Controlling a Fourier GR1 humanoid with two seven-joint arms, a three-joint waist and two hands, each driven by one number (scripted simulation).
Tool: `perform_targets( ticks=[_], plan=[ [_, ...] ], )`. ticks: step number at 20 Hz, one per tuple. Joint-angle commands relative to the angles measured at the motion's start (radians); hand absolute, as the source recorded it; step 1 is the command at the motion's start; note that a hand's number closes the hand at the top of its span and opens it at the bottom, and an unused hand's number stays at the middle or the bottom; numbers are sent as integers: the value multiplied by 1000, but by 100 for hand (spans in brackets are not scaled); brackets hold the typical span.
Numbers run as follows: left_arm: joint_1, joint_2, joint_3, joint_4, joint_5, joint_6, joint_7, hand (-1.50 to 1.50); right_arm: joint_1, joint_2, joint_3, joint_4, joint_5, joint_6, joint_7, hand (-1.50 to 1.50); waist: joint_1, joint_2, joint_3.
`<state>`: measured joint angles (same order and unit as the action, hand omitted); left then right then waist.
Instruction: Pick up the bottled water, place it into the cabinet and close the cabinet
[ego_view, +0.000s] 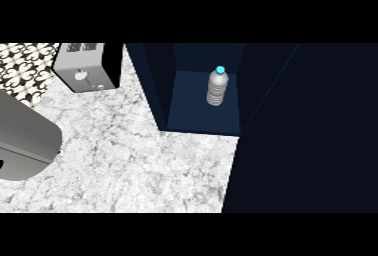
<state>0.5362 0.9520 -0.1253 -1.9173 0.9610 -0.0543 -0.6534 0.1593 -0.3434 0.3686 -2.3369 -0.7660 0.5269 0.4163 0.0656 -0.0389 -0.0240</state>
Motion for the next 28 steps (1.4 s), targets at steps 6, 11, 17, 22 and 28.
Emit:
perform_targets(
  ticks=[6, 11, 17, 22, 28],
  plan=[
    [44, 39, 77, 26, 32, -77, -19, -150, -299, 162, 123, -15, 185, -287, 132, 150, 22, 9, 3],
    [83, 59, 108, 28, 56, -150, -25, -150, -488, 299, 239, 117, 259, -436, 215, 150, 51, 18, 7],
    [105, 83, 186, 80, 84, -247, -52, -150, -806, 341, 306, 344, 138, -553, 298, 150, 70, 38, 15],
    [174, 64, 237, 114, 83, -312, -83, -150, -1089, 343, 251, 519, -46, -561, 219, 150, 51, 40, 20],
    [277, 47, 348, 105, 126, -380, -68, -150, -1134, 343, 167, 708, -168, -550, 227, 150, -11, 38, 24]
  ],
)
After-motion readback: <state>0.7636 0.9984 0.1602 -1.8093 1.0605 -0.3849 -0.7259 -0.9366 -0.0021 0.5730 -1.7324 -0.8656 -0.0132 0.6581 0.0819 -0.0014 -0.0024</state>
